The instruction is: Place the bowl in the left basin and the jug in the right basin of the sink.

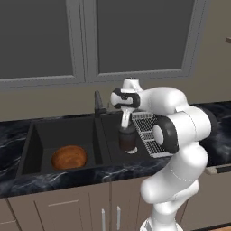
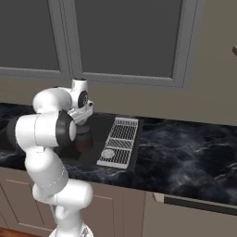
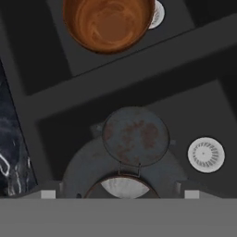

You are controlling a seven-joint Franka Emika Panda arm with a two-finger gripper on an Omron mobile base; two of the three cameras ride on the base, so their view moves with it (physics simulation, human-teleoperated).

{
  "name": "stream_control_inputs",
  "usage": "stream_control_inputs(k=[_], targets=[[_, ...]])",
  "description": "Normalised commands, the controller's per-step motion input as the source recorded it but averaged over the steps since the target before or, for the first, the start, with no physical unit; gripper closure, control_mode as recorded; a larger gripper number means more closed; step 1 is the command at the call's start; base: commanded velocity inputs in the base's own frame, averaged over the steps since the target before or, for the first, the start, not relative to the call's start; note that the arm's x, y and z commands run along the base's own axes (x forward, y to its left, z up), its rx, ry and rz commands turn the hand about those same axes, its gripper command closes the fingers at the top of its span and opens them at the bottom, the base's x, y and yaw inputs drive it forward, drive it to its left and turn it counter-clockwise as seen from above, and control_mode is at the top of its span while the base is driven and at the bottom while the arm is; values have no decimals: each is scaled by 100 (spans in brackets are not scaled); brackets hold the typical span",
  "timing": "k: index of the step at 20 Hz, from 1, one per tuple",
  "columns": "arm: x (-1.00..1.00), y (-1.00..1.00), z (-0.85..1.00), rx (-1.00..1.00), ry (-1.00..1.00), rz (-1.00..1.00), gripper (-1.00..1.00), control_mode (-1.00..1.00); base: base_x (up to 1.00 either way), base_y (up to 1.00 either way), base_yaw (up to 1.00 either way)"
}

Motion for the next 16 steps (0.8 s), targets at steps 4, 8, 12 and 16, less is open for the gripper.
stream_control_inputs(k=[4,8,12,16], targets=[[26,-7,-13,0,-1,8,100,-100,0,0,0],[33,0,-26,0,0,10,100,-100,0,0,0],[35,0,-31,0,0,10,100,-100,0,0,0],[37,0,-33,1,3,5,100,-100,0,0,0]])
